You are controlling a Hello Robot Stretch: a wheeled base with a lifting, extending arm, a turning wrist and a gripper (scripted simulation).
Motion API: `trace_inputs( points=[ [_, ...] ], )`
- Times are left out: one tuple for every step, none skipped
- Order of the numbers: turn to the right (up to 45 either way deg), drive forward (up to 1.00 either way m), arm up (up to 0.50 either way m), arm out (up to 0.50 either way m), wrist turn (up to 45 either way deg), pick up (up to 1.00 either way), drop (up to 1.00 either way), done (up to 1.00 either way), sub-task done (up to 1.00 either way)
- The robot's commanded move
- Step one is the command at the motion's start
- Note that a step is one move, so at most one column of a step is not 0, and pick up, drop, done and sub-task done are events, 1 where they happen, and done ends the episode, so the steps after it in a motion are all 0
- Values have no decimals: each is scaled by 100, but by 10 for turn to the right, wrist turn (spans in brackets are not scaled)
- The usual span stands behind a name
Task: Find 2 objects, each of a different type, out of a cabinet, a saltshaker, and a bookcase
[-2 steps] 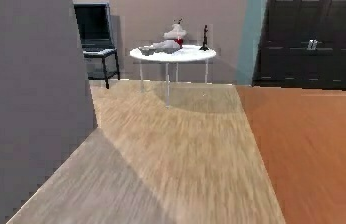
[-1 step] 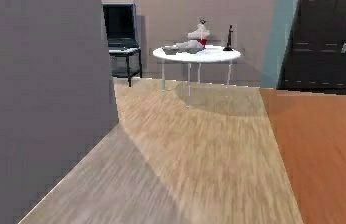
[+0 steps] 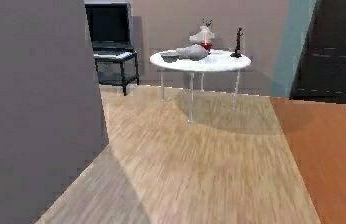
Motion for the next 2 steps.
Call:
trace_inputs(
  points=[
    [450, 0, 0, 0, 0, 0, 0, 0, 0],
    [180, 0, 0, 0, 0, 0, 0, 0, 0]
  ],
)
